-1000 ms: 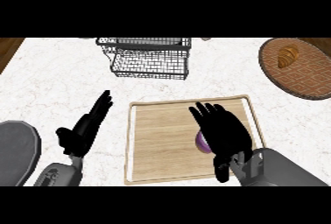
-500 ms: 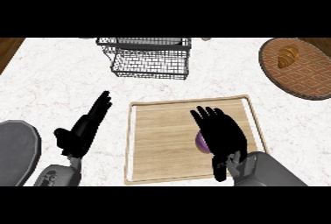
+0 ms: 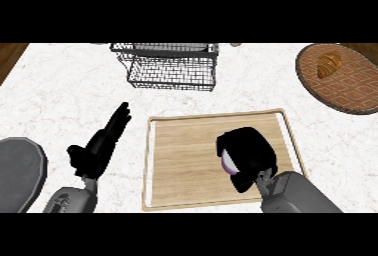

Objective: Pick the can from the tray and place it in the tiered basket

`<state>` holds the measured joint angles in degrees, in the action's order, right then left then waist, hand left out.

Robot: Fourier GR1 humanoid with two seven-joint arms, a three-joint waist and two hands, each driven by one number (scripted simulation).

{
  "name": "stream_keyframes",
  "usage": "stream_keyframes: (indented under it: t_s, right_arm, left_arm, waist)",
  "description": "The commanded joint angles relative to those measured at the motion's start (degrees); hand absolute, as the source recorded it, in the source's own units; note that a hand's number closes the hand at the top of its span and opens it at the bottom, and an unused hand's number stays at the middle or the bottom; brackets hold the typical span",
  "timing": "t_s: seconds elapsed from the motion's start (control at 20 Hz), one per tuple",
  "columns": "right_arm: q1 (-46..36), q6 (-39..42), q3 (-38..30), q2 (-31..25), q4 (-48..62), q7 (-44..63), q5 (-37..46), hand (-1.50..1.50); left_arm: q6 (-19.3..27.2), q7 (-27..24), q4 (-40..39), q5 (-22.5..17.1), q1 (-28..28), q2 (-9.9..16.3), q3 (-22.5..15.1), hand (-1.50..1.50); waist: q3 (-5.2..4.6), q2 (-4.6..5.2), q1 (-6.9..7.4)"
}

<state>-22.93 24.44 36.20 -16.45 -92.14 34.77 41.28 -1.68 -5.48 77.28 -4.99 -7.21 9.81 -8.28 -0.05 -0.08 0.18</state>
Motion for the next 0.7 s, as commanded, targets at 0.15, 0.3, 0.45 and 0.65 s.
stream_keyframes:
  t_s: [0.15, 0.3, 0.45, 0.65]
  right_arm:
    - [2.68, 1.75, -1.39, 4.35, -2.27, -3.3, 5.21, 1.5]
    - [1.39, -2.45, -1.96, 7.7, 3.87, -5.94, 9.79, 1.5]
    - [3.59, 1.65, -4.09, 4.28, -6.22, -5.18, 9.38, 1.5]
    - [1.43, -5.64, -19.25, -5.06, 6.04, -8.63, 7.34, 1.5]
  left_arm:
    - [-1.06, -1.54, -1.99, 2.23, 0.8, -2.23, 0.26, 0.0]
    - [-1.29, 2.29, 1.83, 1.56, 0.07, -2.2, 1.25, 0.0]
    - [-1.1, -0.78, -2.27, 2.57, -0.38, -2.7, 2.28, 0.0]
    - [-3.26, 2.45, 0.17, -0.45, -1.94, 0.65, 4.66, 0.0]
  waist:
    - [0.04, 0.07, -0.19]
    - [0.06, 0.07, -0.03]
    - [0.04, 0.05, -0.32]
    - [0.11, 0.45, -0.44]
